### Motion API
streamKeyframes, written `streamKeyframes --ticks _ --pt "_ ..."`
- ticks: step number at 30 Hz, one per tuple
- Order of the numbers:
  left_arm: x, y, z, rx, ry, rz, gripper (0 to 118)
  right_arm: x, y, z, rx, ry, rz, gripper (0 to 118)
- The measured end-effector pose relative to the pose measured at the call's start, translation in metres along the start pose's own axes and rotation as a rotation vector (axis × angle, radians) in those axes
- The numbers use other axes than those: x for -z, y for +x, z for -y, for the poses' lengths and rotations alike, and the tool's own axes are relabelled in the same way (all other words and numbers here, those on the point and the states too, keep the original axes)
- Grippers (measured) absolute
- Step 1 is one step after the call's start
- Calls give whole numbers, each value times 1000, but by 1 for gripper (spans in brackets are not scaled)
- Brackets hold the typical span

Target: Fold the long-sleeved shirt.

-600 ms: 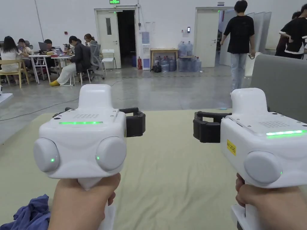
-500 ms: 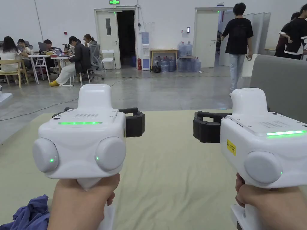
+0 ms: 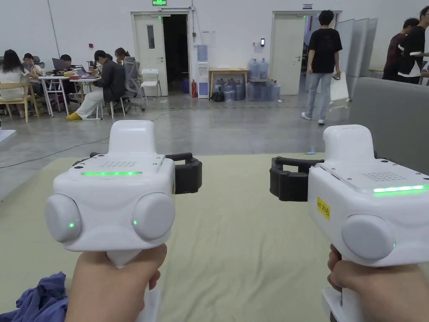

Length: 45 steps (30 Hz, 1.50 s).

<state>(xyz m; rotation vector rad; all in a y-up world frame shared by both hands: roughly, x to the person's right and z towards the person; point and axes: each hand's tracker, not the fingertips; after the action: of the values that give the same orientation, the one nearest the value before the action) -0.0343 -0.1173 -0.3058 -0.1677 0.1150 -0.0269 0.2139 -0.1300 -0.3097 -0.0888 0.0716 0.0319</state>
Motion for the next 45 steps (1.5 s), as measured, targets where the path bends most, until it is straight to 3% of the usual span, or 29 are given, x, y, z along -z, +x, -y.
streamKeyframes --ticks 4,5,6,7,8,9,10,11,14,18,20,24,26,29,32,35,39,40,41,42,43,45 --pt "1 -1 0 -7 -2 3 116 0 0 0 8 -2 -11 117" --pt "1 -1 0 -12 -3 6 115 0 0 1 5 0 -14 110" --pt "1 -2 -1 -18 -4 8 107 0 -1 1 0 4 -12 93" --pt "0 -2 0 -22 -2 8 92 -1 -2 2 -7 13 -3 61" --pt "-1 -2 1 -11 10 2 80 -2 -3 3 -21 26 19 47" --pt "-3 2 0 31 25 -9 80 0 -6 3 -30 14 32 47" --pt "0 3 0 31 6 -13 22 3 -6 3 -22 -10 36 0" --pt "3 4 3 46 -82 26 0 6 -2 4 -4 -17 22 0" --pt "4 1 5 9 -41 79 0 8 4 10 22 -21 15 0" --pt "5 -15 10 -122 -54 195 0 5 7 11 -1 -5 3 0" --pt "8 -27 8 -136 -65 180 0 12 4 12 -25 -11 16 0" --pt "5 -75 8 -133 -73 52 0 32 -46 16 -87 -18 49 0" --pt "1 -112 14 -132 -92 -35 0 40 -93 18 -96 -24 -81 0" --pt "-16 -171 24 -133 -114 -195 0 45 -173 21 -67 -40 -353 0" --pt "-27 -219 41 -97 -174 -358 0 44 -240 27 12 -66 -605 0" --pt "-25 -252 61 -133 -211 -404 0 45 -277 33 41 -100 -709 0" --pt "11 -279 99 -229 -271 -338 7 58 -271 46 31 -144 -765 0" --pt "26 -286 115 -270 -291 -251 31 62 -264 50 13 -159 -754 0" --pt "44 -295 134 -317 -354 -164 83 65 -254 55 -5 -174 -729 0" --pt "65 -302 155 -384 -479 -122 115 69 -245 60 -22 -193 -696 0" --pt "83 -305 165 -408 -405 -88 115 73 -237 65 -34 -207 -674 0" --pt "119 -307 203 -439 -570 -96 116 79 -217 77 -62 -245 -634 0"
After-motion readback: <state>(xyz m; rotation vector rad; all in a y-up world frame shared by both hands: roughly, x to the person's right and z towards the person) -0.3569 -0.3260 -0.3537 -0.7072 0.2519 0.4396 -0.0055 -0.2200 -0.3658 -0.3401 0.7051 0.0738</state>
